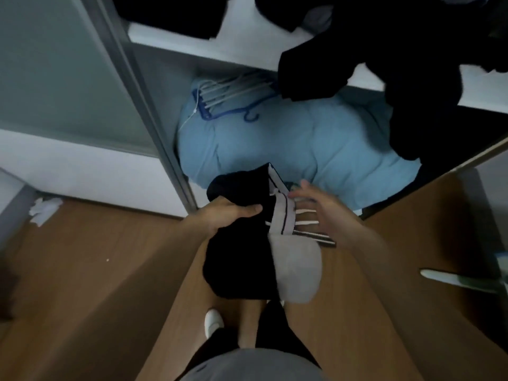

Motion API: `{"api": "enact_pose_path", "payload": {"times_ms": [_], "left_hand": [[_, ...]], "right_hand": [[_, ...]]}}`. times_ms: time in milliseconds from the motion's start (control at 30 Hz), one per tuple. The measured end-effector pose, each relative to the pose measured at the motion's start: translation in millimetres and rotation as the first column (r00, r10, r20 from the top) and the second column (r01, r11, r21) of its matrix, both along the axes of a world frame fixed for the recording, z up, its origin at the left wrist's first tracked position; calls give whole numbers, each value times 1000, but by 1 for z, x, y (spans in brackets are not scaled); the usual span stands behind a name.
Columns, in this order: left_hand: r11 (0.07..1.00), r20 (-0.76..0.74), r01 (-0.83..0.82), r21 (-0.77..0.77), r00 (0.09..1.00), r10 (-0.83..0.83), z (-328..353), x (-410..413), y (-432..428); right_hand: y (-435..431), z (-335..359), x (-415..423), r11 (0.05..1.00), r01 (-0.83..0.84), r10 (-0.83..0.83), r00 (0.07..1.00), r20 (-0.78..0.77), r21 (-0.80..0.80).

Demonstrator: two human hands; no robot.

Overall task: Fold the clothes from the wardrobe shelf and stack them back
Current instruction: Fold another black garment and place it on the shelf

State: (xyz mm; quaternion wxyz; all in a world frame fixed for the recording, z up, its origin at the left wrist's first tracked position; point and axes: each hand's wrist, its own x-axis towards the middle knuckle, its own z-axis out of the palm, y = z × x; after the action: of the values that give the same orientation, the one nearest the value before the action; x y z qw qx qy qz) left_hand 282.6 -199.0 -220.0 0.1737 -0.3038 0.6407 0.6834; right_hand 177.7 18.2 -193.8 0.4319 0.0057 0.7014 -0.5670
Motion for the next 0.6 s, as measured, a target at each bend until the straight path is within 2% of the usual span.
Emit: {"api": "enact_pose_path", "payload": {"times_ms": [33, 100, 200, 333, 467, 533, 600], "left_hand": [[1000, -6, 27, -4, 1000, -28, -4, 12, -4], [996, -42, 92, 2, 995, -92, -11, 33, -12], [991, -54, 128, 42, 991, -125, -16, 55, -27], [985, -7, 164, 54, 987, -164, -24, 70, -45], [987, -5, 147, 63, 989, -147, -29, 74, -47], [991, 14, 132, -17, 991, -131, -30, 71, -41], [985, -1, 41, -168, 999, -41, -37, 66, -32]], "right_hand": [[-13, -4, 11, 998, -15, 16, 1000, -13, 53], [-36, -14, 35, 999, -6, 6, 1000, 13, 51], [-61, -28, 62, 994, 105, -105, 994, 4, 16], [-77, -23, 87, 987, 112, -130, 977, -168, -112], [-88, 3, 97, 982, 99, -156, 898, -411, -159], [-91, 12, 94, 977, 137, -196, 878, -437, -162], [-92, 15, 89, 953, 261, -303, 851, -429, -156]]}}
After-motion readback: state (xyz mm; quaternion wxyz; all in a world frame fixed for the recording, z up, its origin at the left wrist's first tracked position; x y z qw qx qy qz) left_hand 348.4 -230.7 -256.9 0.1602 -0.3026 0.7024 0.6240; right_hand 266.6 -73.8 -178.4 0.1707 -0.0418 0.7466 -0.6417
